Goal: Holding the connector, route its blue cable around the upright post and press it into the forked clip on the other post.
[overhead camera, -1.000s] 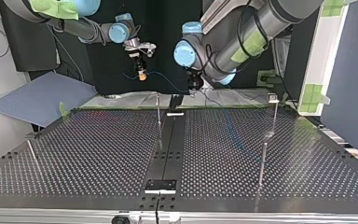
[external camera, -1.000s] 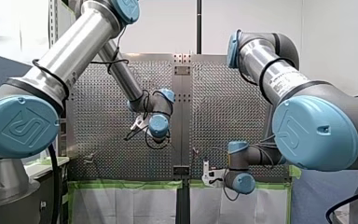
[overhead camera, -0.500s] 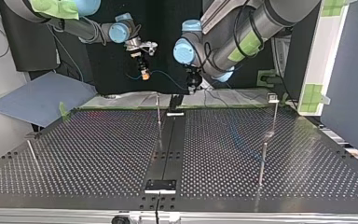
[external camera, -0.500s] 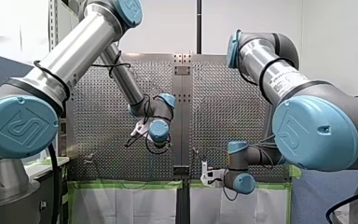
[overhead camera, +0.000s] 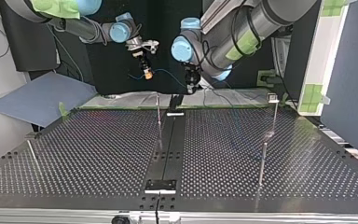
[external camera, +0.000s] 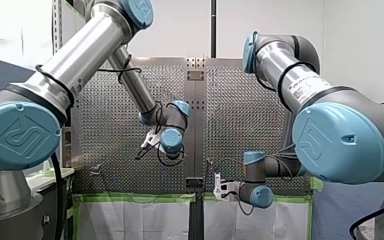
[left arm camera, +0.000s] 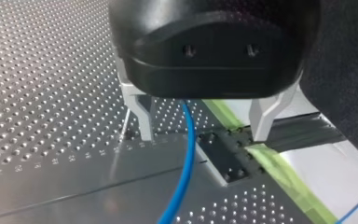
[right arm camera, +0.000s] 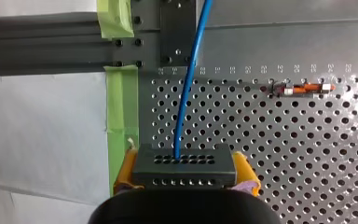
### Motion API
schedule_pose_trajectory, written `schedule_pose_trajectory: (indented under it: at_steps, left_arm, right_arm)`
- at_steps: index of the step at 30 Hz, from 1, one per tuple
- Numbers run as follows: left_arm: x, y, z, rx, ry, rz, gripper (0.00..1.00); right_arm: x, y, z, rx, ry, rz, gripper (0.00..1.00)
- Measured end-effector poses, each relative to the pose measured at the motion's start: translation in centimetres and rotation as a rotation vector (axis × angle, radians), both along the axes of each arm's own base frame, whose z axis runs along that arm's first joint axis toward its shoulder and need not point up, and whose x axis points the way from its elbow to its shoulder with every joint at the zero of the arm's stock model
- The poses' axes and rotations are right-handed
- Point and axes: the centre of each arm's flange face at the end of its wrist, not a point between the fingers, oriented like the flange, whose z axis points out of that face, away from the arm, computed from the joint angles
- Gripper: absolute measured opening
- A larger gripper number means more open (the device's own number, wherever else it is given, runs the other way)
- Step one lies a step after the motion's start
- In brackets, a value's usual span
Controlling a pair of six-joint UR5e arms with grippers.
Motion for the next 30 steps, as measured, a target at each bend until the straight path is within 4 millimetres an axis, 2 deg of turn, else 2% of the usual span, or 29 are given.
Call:
schedule_pose_trajectory:
  at_steps: [14,22,30]
  left_arm:
    - [-0.9,-0.9,-5.6,-0.007,0.04,-0.033,0.99]
    - [-1.2,-1.5,-7.2,-0.033,0.05,-0.048,0.99]
    - [-1.5,-2.8,-9.9,-0.063,0.065,-0.076,0.99]
  right_arm:
    - [0.5,0.5,0.0,0.0,-0.001,0.015,0.0]
    - [0.6,0.5,0.0,-0.001,-0.001,0.017,0.0]
    - [0.5,0.5,0.0,0.002,0.001,0.015,0.0]
